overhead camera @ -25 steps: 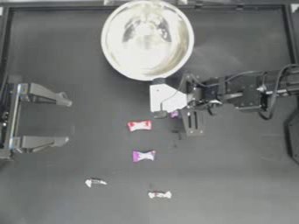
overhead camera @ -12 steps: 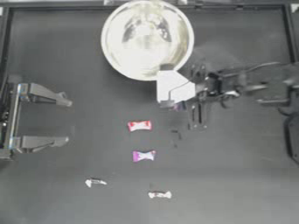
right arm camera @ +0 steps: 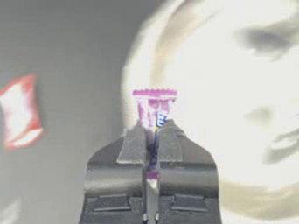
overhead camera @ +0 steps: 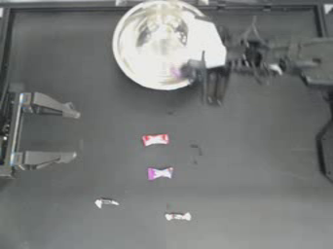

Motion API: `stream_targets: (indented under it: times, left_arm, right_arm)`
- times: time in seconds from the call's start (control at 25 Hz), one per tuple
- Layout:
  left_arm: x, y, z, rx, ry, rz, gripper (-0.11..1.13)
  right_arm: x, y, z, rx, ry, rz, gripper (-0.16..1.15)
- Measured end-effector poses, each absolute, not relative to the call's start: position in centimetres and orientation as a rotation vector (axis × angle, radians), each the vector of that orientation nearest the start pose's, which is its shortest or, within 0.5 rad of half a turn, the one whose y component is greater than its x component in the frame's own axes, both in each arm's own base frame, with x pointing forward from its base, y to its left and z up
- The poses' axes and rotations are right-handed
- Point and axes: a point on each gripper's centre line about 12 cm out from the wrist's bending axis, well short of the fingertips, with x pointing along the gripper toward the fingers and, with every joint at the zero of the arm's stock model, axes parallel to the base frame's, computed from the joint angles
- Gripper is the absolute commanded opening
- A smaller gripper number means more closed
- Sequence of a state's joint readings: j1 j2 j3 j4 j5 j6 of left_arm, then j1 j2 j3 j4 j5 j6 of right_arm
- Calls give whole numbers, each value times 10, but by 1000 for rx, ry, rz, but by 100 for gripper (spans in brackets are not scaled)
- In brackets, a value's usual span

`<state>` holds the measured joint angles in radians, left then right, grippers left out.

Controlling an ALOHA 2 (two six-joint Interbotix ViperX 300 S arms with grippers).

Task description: Put candies in bowl

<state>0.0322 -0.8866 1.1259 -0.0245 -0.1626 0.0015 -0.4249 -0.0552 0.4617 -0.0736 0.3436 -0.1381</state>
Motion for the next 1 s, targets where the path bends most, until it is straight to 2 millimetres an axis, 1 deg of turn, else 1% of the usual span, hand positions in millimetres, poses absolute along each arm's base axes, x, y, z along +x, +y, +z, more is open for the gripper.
stream_targets:
  times: [0.08,0.32,0.48,0.56,0.6,0.64,0.76,0.8,0.84,0.96,1.0]
  left_arm:
    - [214,8,283,-24,76,39,103]
    - [214,9,282,-24,78,43,103]
    - [214,9,282,-24,78,45,103]
    - [214,9,282,-24,78,46,103]
    - [214,10,282,-24,78,48,103]
    - [214,10,282,-24,78,48,103]
    - [214,10,281,-24,79,49,103]
    - [214,10,282,-24,78,49,103]
    - [214,10,282,-24,76,49,103]
    - [214,11,281,-24,81,52,103]
    - [214,11,280,-25,82,54,103]
  right_arm:
    - [370,-189,228,-38,769,-385,10]
    - [386,-231,208,-36,793,-435,10]
    - [400,-246,192,-39,815,-438,16]
    - [403,-248,186,-41,823,-434,26]
    - [405,-249,184,-42,828,-432,36]
    - [406,-249,183,-43,827,-431,48]
    - [407,-250,180,-49,828,-428,96]
    - [408,-250,180,-52,827,-428,108]
    - [408,-249,180,-52,825,-427,111]
    - [409,-249,180,-64,825,-424,94]
    - [410,-247,180,-69,825,-420,94]
